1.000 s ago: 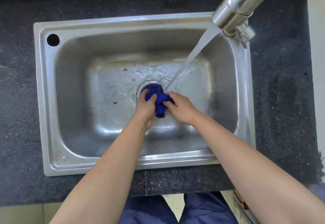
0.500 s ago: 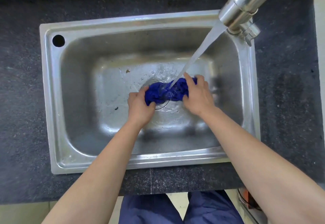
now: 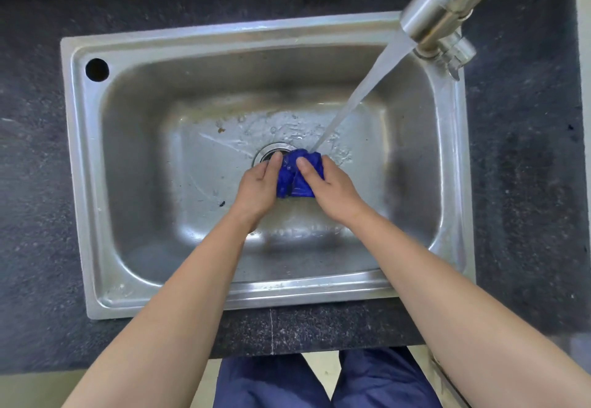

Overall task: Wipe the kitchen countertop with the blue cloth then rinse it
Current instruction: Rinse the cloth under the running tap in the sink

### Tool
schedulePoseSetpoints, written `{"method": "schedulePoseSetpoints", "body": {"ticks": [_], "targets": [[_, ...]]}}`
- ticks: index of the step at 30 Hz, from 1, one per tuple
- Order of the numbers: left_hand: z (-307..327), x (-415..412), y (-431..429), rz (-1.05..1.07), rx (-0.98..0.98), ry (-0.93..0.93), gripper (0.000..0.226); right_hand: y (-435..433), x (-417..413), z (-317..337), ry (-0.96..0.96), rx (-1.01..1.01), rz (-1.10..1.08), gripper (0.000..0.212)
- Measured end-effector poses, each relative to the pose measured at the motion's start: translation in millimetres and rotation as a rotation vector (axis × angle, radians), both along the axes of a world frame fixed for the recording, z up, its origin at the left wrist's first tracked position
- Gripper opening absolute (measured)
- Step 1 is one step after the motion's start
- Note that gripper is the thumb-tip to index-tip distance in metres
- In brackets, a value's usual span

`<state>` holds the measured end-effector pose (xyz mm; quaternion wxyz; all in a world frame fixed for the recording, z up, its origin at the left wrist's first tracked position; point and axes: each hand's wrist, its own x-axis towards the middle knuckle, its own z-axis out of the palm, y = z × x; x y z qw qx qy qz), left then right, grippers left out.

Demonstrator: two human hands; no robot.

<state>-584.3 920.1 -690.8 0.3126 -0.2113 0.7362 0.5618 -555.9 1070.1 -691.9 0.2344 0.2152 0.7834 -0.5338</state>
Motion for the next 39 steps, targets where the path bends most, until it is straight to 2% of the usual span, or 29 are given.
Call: {"method": "schedulePoseSetpoints", "body": {"ticks": [2,4,7,9,13,17,19,21,23,25,27,30,31,33,35,36,37,39], "targets": [[11.3,-1.2,17.6,0.068,0.066,-0.02,0.048,-8.6,-1.2,6.6,0.024,-0.051,-0.027,0.038],[19.4,-2.2,30.4,0.156,0.125,-0.059,0.042,-13.3,-4.3,11.4,0.03,-0.068,-0.062,0.044],[18.6,-3.2,31.6,0.228,0.18,-0.12,0.038,-13.5,-5.9,13.1,0.081,-0.067,-0.106,0.036],[18.7,-3.3,31.4,0.204,0.118,-0.108,0.042,-12.7,-4.3,11.6,0.095,-0.031,-0.106,0.029],[21.5,-5.0,33.3,0.221,0.036,-0.018,0.034,-12.0,-2.5,11.9,0.09,0.056,-0.058,0.031],[18.4,-6.4,24.5,0.072,-0.073,0.061,0.045,2.7,-6.1,17.1,0.122,0.199,0.133,0.039],[16.0,-12.6,17.8,-0.04,-0.159,0.104,0.046,15.6,-6.9,12.8,0.145,0.308,0.18,0.031],[7.5,-17.2,9.7,-0.137,-0.247,0.09,0.033,32.8,-3.9,-0.3,0.079,0.382,0.1,0.02],[-4.0,-13.6,-0.1,-0.255,-0.341,0.038,0.021,47.3,-2.1,-9.3,0.003,0.46,0.053,0.05],[-15.1,-3.3,-6.3,-0.347,-0.432,0.04,0.041,49.9,-3.7,-11.5,-0.062,0.534,0.166,0.07],[-16.2,2.6,-4.3,-0.336,-0.452,0.095,0.053,39.0,-5.3,-11.9,-0.077,0.52,0.348,0.08],[-14.3,-0.3,1.4,-0.349,-0.461,0.112,0.078,11.8,-6.0,-14.9,-0.043,0.344,0.51,0.074],[-15.7,-3.0,1.7,-0.376,-0.449,0.107,0.074,4.8,-6.7,-13.7,-0.037,0.273,0.48,0.068],[-17.1,-9.4,0.2,-0.39,-0.377,0.062,0.047,-2.1,-9.3,-10.9,-0.026,0.18,0.325,0.05],[-14.0,-15.2,-3.4,-0.356,-0.325,0.061,0.02,-0.3,-10.2,-7.8,-0.015,0.17,0.196,0.035],[-12.2,-17.3,-5.5,-0.351,-0.305,0.094,0.014,2.0,-9.4,-6.2,-0.016,0.164,0.138,0.027],[-9.8,-17.5,-7.3,-0.343,-0.279,0.111,0.013,5.1,-8.1,-3.1,-0.02,0.145,0.066,0.022],[-2.1,-15.1,-7.1,-0.249,-0.223,0.109,0.036,15.1,-6.7,3.7,-0.022,0.089,-0.145,0.034]]}}
